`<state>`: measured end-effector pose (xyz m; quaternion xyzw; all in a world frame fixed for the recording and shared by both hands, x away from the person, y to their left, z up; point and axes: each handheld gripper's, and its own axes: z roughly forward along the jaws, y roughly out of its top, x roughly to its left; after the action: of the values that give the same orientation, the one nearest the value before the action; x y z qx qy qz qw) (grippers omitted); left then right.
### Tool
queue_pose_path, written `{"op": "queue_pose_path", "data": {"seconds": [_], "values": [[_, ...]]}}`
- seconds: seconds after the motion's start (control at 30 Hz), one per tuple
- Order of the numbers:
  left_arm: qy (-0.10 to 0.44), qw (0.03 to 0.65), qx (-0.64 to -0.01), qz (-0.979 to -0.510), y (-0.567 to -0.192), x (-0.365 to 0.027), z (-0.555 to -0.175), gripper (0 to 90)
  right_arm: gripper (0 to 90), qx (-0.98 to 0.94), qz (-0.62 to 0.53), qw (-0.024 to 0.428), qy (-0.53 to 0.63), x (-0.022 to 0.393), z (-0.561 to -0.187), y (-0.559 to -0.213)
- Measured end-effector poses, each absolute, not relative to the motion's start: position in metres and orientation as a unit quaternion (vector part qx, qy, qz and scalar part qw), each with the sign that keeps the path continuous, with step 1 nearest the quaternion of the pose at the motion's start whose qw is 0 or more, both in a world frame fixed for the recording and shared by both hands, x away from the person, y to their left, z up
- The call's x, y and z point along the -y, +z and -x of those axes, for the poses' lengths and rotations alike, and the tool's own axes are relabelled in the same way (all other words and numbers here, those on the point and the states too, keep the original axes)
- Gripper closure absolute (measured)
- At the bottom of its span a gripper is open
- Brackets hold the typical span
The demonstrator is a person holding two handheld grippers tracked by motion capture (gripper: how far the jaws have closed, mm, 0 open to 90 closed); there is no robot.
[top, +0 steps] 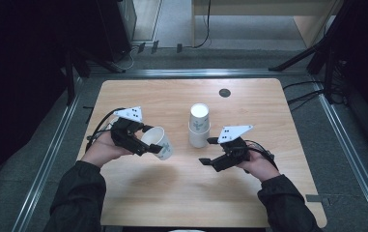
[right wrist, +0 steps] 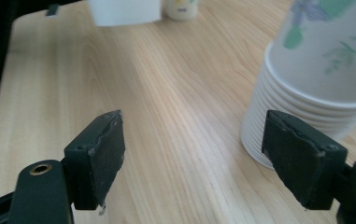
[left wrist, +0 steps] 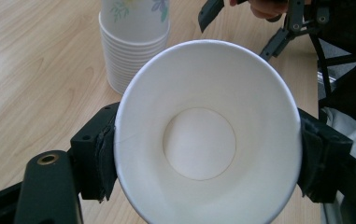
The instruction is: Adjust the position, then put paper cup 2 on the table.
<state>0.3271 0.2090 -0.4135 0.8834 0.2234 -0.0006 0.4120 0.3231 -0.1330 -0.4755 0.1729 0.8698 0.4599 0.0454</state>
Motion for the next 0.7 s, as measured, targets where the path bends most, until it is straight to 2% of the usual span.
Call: {"op": "queue_pose_path", "data": {"seconds": [0.57,0.7], "values": [[0.015,0.39,-0.236,-0.89,-0.422,-0.245,-0.323,22.3,21.8,-0.873,-0.188,0.068,0.445,0.154,-0.318,-0.478],[0.019,0.386,-0.242,-0.89,-0.425,-0.254,-0.319,22.3,21.7,-0.87,-0.195,0.085,0.445,0.157,-0.32,-0.477]]}}
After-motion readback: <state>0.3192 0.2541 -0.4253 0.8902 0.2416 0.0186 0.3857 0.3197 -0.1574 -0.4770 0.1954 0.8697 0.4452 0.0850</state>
